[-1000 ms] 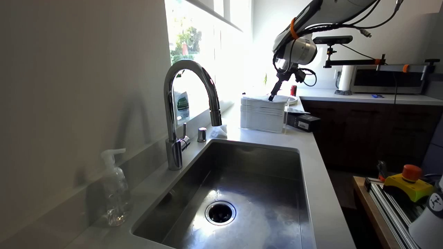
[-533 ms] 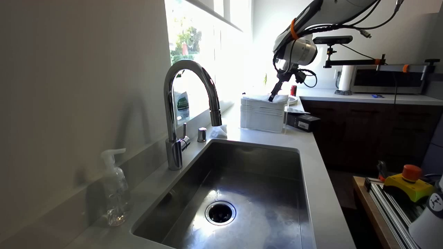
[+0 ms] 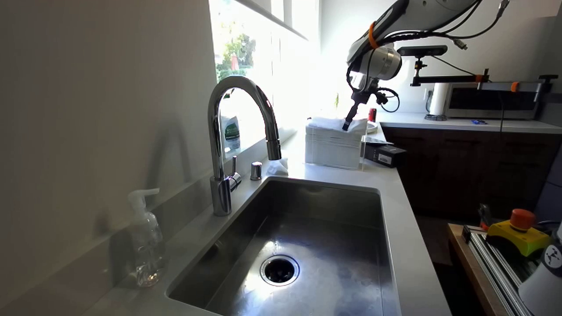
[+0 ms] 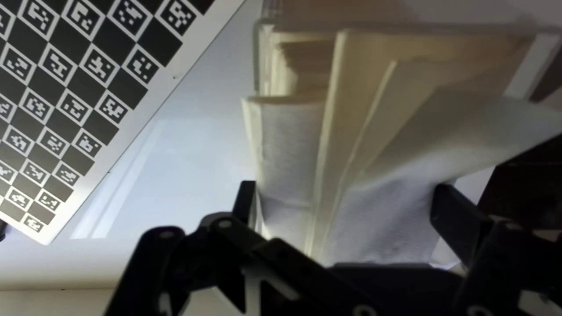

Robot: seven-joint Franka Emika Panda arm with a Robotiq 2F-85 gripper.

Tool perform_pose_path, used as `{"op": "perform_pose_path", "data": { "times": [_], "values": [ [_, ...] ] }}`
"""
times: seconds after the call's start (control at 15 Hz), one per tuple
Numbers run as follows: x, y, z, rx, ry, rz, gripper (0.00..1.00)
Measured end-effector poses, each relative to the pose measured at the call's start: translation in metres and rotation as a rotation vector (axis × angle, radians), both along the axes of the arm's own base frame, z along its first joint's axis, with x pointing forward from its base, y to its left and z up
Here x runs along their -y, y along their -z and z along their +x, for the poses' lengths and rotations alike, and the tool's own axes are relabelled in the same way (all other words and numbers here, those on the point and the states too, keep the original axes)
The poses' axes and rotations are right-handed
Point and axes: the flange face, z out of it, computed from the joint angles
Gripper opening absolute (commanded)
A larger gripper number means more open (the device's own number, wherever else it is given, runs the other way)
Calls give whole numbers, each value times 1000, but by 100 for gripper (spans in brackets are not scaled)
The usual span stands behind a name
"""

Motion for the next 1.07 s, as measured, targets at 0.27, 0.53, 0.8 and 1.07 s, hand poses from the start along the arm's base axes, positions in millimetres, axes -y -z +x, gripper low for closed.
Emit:
{"op": "perform_pose_path", "data": {
  "times": [0.27,0.53,0.8,1.07],
  "values": [
    [3,0,3,-15,-74,4,100],
    [0,0,14,-39,-168,-35,100],
    [-7,-1,31,-78,-250,-77,100],
    [-10,-1,39,-84,-267,-85,100]
  ]
}}
